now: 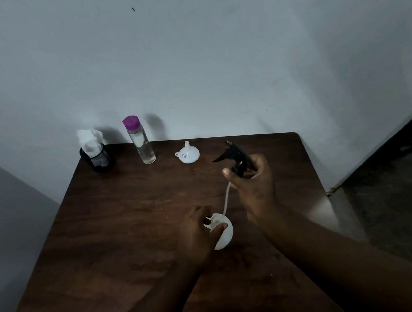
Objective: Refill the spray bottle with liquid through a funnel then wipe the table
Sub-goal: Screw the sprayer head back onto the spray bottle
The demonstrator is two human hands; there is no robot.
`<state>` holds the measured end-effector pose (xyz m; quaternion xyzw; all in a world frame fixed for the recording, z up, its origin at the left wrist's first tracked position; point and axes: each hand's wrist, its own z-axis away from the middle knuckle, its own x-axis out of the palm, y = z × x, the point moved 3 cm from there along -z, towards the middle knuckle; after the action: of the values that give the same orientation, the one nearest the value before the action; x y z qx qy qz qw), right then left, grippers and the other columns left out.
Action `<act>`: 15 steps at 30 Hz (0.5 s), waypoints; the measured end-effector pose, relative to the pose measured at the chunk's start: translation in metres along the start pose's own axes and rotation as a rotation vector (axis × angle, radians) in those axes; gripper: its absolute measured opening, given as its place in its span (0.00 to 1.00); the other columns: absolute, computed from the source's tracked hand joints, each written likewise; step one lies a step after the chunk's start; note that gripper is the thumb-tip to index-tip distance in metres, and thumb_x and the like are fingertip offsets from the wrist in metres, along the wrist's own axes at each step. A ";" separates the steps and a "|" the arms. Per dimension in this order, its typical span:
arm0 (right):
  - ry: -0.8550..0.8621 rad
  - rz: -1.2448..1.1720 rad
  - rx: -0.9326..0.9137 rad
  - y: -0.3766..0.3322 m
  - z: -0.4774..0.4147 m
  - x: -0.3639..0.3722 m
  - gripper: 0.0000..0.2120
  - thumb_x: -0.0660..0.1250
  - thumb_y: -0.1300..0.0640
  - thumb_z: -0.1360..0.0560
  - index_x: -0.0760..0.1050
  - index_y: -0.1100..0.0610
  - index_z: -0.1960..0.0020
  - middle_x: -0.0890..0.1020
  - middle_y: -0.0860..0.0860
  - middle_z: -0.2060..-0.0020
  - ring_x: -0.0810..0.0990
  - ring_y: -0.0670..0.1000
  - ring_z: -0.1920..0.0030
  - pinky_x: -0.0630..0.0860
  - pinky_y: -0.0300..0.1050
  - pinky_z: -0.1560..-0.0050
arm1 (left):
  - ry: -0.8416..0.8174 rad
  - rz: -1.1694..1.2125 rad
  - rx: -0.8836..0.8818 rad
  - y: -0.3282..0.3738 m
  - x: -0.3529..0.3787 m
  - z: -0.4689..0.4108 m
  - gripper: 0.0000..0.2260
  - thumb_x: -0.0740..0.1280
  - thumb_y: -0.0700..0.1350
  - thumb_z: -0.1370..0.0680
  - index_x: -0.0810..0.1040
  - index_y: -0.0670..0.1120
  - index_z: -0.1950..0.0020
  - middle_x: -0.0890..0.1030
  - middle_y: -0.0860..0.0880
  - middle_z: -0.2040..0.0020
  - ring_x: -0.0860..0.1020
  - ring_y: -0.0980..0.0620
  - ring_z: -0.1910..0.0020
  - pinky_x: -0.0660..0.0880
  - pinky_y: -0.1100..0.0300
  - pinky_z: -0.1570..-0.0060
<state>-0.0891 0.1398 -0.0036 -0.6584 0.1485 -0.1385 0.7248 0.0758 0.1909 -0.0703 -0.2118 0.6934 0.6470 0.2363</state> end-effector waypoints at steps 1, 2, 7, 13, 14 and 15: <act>-0.023 -0.008 -0.010 0.002 0.002 0.003 0.22 0.80 0.49 0.38 0.74 0.46 0.48 0.83 0.54 0.50 0.83 0.57 0.46 0.82 0.65 0.50 | 0.002 0.003 0.001 -0.002 0.001 0.000 0.13 0.79 0.51 0.29 0.81 0.49 0.48 0.79 0.59 0.54 0.78 0.66 0.55 0.70 0.73 0.60; -0.052 -0.019 -0.012 0.004 0.004 0.005 0.22 0.80 0.51 0.37 0.74 0.45 0.48 0.83 0.54 0.50 0.83 0.58 0.45 0.82 0.65 0.50 | 0.012 0.005 -0.005 -0.003 0.001 0.001 0.13 0.78 0.50 0.29 0.81 0.49 0.49 0.79 0.60 0.54 0.78 0.66 0.55 0.70 0.73 0.60; -0.225 0.050 -0.012 0.014 0.016 0.013 0.23 0.80 0.54 0.34 0.74 0.50 0.43 0.84 0.52 0.49 0.83 0.53 0.45 0.81 0.61 0.45 | 0.051 0.106 -0.137 -0.007 0.004 0.000 0.12 0.79 0.50 0.29 0.82 0.49 0.49 0.83 0.56 0.53 0.81 0.60 0.55 0.81 0.57 0.56; -0.376 0.245 -0.030 0.036 0.036 0.005 0.14 0.78 0.59 0.30 0.74 0.51 0.52 0.84 0.49 0.55 0.85 0.47 0.53 0.82 0.43 0.55 | 0.066 0.256 -0.178 -0.015 0.007 0.008 0.17 0.77 0.57 0.30 0.82 0.54 0.45 0.84 0.56 0.49 0.82 0.60 0.51 0.82 0.55 0.53; -0.390 0.272 -0.031 0.040 0.038 0.004 0.14 0.78 0.58 0.30 0.73 0.52 0.53 0.84 0.50 0.56 0.84 0.47 0.53 0.81 0.42 0.56 | 0.070 0.269 -0.199 -0.016 0.008 0.009 0.19 0.76 0.61 0.31 0.82 0.54 0.44 0.84 0.57 0.49 0.83 0.60 0.51 0.82 0.54 0.52; -0.404 0.305 -0.038 0.043 0.039 0.002 0.14 0.78 0.58 0.30 0.73 0.51 0.54 0.84 0.49 0.57 0.84 0.46 0.54 0.80 0.40 0.57 | 0.078 0.282 -0.214 -0.016 0.008 0.009 0.20 0.75 0.62 0.31 0.83 0.55 0.43 0.85 0.57 0.50 0.83 0.60 0.52 0.83 0.53 0.52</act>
<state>-0.0719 0.1783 -0.0427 -0.6563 0.1009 0.1097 0.7396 0.0793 0.1992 -0.0887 -0.1611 0.6520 0.7351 0.0922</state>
